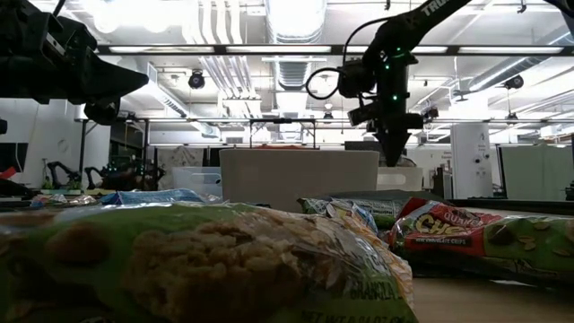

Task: Pick and place Granola Bars by type
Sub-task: Put the yellow granola bar into the white bin, then put the red granola bar into the transparent bin

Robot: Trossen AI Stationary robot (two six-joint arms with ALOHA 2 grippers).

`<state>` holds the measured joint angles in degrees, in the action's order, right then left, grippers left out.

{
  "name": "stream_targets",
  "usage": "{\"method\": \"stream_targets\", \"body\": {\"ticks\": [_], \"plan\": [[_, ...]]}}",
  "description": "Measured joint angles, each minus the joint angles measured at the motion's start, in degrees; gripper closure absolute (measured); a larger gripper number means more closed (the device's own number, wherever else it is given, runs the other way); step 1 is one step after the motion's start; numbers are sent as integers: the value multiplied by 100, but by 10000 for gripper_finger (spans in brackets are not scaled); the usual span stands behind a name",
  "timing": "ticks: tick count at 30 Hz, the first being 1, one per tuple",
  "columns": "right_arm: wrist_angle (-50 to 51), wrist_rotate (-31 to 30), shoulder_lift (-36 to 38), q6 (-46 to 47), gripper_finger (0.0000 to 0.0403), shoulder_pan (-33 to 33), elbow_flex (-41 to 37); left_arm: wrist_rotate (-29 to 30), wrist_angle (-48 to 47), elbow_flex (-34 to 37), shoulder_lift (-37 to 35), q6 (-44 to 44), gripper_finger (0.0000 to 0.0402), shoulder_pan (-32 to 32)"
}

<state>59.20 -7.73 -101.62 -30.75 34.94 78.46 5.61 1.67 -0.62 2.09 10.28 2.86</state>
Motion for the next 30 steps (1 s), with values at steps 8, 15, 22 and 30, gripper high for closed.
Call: {"method": "stream_targets", "body": {"ticks": [8, 15, 22, 30], "plan": [[2, 7, -48, 58, 346, -2, 0, 2, 1, 0, -1, 1, 401, 1], [7, 371, -48, 58, 320, -2, 1, 1, 1, 0, -1, 0, 401, 0], [9, 419, -48, 231, 275, -7, 1, 1, 0, 0, -1, 0, 401, 0], [46, 447, 40, 669, 263, -158, 0, 1, 1, 0, -2, 0, 401, 1]]}}
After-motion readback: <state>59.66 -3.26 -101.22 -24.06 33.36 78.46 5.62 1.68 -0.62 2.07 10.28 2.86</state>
